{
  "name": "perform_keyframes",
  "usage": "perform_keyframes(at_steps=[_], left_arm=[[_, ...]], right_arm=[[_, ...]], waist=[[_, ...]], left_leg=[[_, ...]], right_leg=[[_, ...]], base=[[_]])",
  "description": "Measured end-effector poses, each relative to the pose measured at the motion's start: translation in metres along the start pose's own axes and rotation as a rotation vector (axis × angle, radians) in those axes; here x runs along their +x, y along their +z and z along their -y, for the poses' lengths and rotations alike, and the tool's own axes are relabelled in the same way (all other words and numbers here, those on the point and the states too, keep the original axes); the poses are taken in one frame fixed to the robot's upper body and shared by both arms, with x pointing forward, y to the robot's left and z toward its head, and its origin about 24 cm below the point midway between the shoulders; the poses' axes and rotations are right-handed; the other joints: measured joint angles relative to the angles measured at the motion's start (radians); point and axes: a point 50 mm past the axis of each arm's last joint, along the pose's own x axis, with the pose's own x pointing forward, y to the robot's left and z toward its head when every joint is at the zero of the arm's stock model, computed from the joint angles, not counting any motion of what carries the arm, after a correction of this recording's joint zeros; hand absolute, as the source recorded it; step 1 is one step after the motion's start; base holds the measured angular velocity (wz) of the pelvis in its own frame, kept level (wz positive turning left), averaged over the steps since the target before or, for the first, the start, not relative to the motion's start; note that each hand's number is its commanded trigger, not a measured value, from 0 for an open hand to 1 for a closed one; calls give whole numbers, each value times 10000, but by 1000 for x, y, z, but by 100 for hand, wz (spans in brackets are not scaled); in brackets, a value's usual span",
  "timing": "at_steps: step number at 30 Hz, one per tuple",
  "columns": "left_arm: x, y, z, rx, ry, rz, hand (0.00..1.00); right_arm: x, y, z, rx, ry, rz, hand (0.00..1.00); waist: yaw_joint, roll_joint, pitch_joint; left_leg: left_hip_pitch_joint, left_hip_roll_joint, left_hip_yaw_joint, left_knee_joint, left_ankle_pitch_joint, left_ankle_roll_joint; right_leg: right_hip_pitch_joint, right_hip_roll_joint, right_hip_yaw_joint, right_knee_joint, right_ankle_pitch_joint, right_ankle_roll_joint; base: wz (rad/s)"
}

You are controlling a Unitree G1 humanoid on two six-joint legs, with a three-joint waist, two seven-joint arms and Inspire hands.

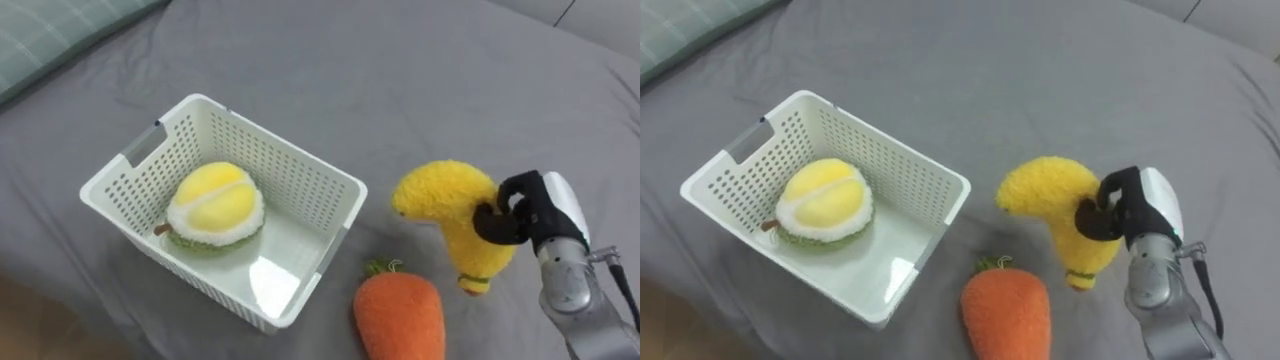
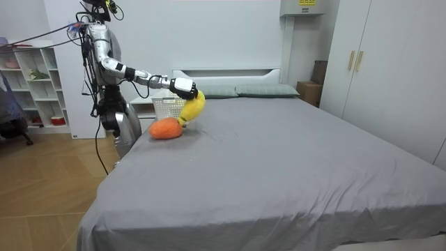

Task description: Collect toys from the bed

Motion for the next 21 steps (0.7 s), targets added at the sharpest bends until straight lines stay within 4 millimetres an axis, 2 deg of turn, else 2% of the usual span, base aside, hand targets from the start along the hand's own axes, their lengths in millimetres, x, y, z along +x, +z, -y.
perform_keyframes(at_steps=[5, 9, 15, 21], left_arm=[[-5, -20, 3, -290, 135, -600, 0], [-8, -25, 7, -524, 274, -842, 0], [-9, -27, 11, -500, 199, -989, 0], [-8, -20, 14, -534, 140, -854, 0]], right_arm=[[-5, 15, 19, 369, -753, 755, 100], [-8, 27, 23, 174, -924, 1423, 100], [-11, 43, 27, 201, -830, 2122, 100], [-17, 65, 33, -308, -1086, 3177, 100]], waist=[[-73, 121, -101], [-212, 129, -73], [-193, 97, -71], [-174, 18, -27]], left_leg=[[160, 23, 134, -160, 50, -27], [314, 23, 139, -205, 54, -26], [661, 34, 185, -419, 54, -24], [691, 42, 243, -468, 56, -22]], right_leg=[[42, 18, 179, 7, 5, -8], [174, 24, 177, -6, 4, -7], [396, 47, 258, -4, 0, -1], [381, 40, 348, -8, -2, 3]], base=[[-8], [0], [-3], [-3]])
